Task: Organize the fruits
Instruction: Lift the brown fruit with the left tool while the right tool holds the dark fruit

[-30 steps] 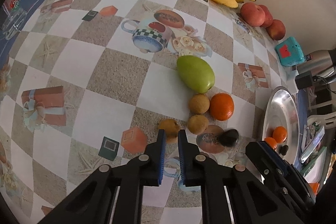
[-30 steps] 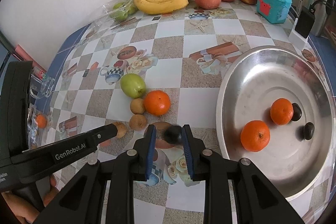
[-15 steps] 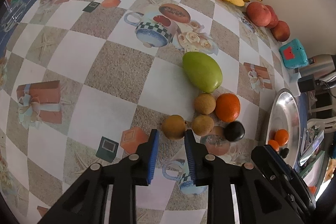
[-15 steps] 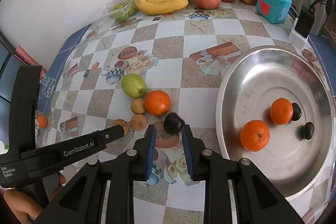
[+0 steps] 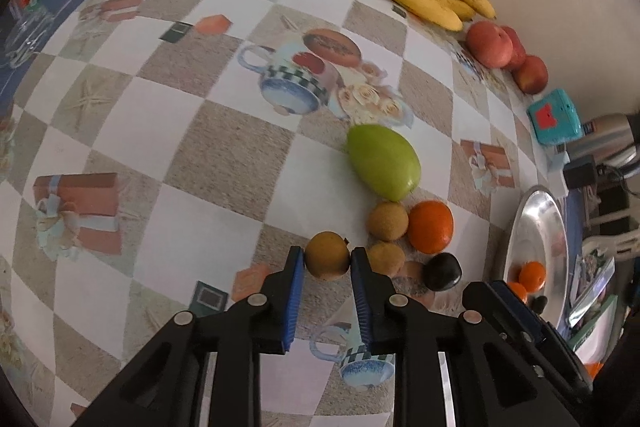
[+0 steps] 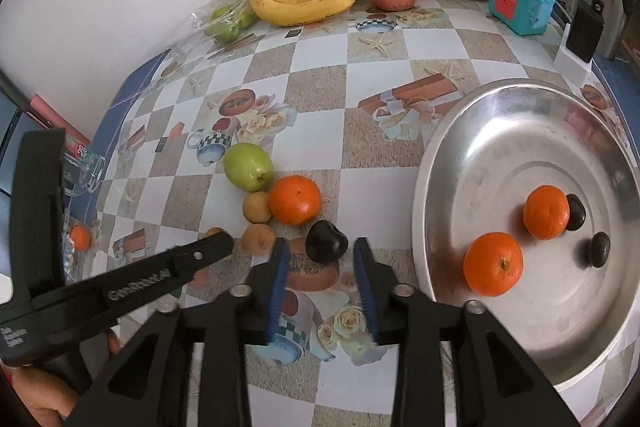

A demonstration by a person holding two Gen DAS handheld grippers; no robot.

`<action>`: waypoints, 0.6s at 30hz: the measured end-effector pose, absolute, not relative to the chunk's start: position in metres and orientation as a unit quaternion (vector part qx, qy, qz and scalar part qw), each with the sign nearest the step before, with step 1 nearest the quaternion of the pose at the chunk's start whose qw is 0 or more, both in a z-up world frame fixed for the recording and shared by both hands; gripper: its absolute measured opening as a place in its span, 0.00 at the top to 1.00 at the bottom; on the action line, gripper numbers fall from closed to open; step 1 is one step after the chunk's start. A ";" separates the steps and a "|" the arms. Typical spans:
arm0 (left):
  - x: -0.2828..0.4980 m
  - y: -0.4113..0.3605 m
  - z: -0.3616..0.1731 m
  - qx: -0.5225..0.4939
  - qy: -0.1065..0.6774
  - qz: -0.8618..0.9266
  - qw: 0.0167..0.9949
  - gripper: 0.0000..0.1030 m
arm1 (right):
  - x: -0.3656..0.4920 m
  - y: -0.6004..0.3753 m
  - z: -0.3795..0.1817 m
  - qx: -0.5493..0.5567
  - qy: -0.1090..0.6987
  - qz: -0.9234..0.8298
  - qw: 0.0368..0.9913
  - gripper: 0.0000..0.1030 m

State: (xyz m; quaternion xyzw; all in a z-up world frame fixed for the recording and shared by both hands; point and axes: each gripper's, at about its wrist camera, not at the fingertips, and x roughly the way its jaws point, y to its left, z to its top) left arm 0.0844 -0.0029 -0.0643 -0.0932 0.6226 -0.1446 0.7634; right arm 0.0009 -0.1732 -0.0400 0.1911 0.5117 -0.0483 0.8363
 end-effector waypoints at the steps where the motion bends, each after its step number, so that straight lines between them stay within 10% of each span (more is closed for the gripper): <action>1: 0.085 -0.001 -0.063 -0.096 0.622 -0.140 0.764 0.75 | 0.002 -0.173 -0.041 0.188 0.513 -0.048 0.837 0.63; 18: 0.085 0.008 -0.056 -0.112 0.621 -0.128 0.765 0.75 | 0.017 -0.159 -0.066 0.149 0.547 -0.045 0.822 0.63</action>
